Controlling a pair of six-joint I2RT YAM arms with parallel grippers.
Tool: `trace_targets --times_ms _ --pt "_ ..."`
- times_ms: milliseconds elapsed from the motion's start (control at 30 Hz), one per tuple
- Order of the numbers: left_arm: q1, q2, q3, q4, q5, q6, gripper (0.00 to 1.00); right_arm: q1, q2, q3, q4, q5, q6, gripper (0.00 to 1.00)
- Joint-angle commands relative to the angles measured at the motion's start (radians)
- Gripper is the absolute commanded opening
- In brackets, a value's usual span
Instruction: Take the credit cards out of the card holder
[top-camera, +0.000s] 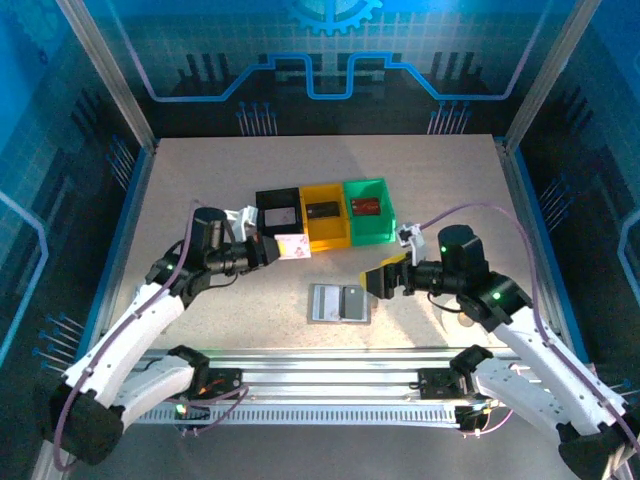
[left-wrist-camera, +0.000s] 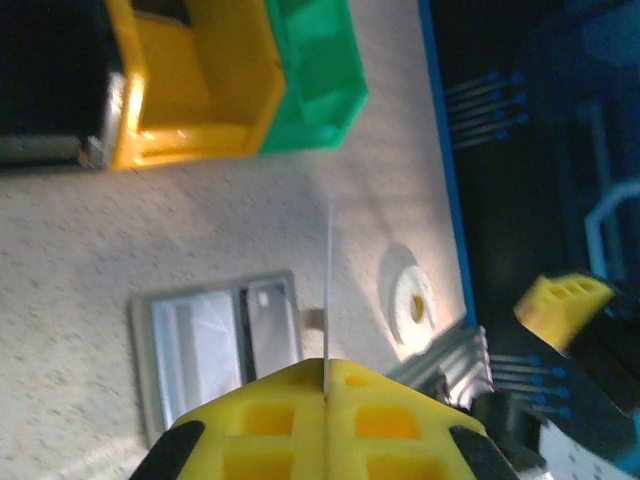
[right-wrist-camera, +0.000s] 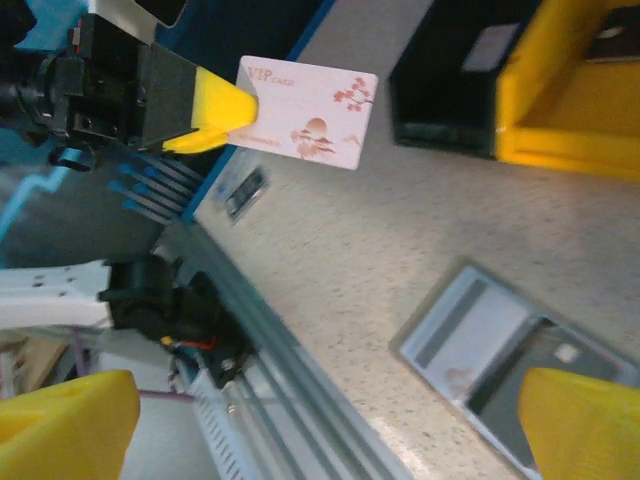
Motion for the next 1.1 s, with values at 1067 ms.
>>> trace_targets --times_ms 1067 --pt "0.172 0.749 0.481 -0.095 -0.194 0.272 0.00 -0.006 -0.258 0.109 -0.457 0.509 -0.153 1.00"
